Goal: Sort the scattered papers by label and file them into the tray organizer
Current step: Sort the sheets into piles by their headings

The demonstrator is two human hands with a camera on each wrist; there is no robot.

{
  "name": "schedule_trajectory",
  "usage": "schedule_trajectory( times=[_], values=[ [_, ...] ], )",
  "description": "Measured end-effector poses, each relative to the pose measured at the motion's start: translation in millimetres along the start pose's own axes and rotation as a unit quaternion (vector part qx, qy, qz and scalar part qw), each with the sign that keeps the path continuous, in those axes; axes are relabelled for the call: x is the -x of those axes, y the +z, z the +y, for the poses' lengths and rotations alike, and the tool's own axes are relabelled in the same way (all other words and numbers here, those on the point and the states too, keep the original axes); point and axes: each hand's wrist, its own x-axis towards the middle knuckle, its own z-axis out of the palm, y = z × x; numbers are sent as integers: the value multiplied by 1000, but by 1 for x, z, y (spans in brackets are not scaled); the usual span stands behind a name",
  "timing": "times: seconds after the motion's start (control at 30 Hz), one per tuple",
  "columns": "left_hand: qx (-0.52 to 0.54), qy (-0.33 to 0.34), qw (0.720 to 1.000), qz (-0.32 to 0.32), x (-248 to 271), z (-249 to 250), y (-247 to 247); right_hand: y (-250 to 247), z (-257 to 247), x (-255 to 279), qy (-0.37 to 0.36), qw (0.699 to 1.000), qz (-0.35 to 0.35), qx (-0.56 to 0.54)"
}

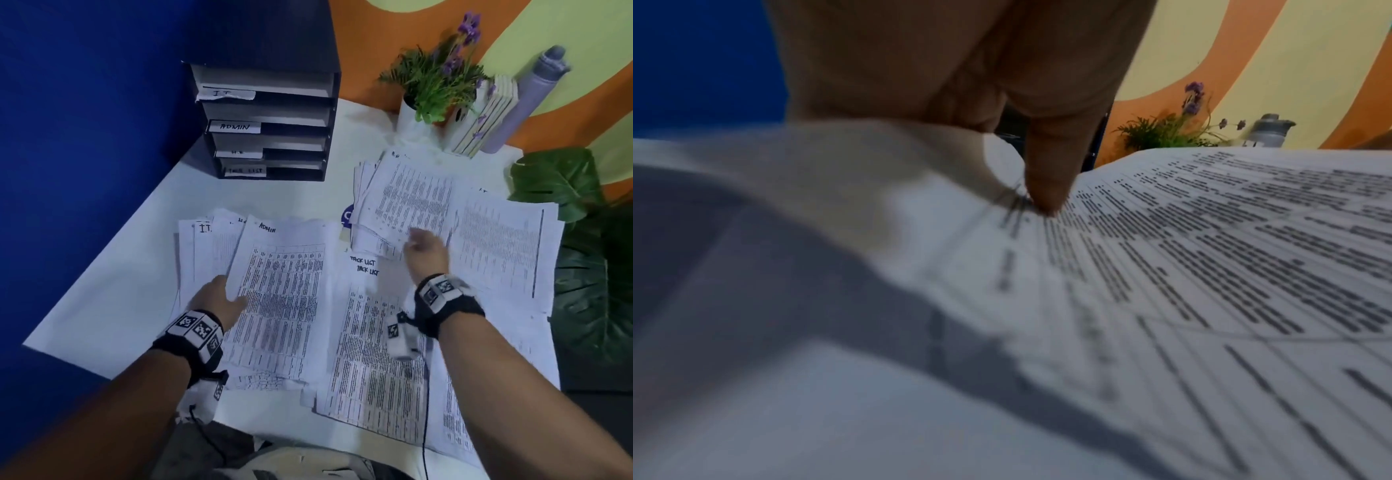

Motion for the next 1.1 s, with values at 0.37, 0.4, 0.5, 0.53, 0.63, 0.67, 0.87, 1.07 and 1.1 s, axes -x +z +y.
schedule_trajectory(
  times=[0.37,0.4,0.5,0.53,0.63,0.67,0.87,1.07,1.1],
  values=[
    [133,53,987,78,13,-8,-14,75,-3,89,42,989,-141,1],
    [90,36,991,98,11,-11,-16,76,-2,89,41,991,-125,13],
    [-45,-38,995,82,6,-22,-22,75,-1,89,29,993,-99,56],
    [-58,-48,995,72,5,-25,-23,74,-1,91,31,993,-96,62],
    [-47,-33,996,73,1,-37,-20,75,-1,99,45,994,-84,55],
    [-33,-21,996,76,-1,-40,-18,76,0,103,49,994,-85,58],
    [87,75,987,110,1,-41,-15,79,-2,122,25,988,-154,10],
    [185,43,977,101,-1,-33,-31,73,3,118,23,998,-41,-47],
    [200,45,974,95,-2,-33,-34,72,5,116,30,998,-21,-58]
  ],
)
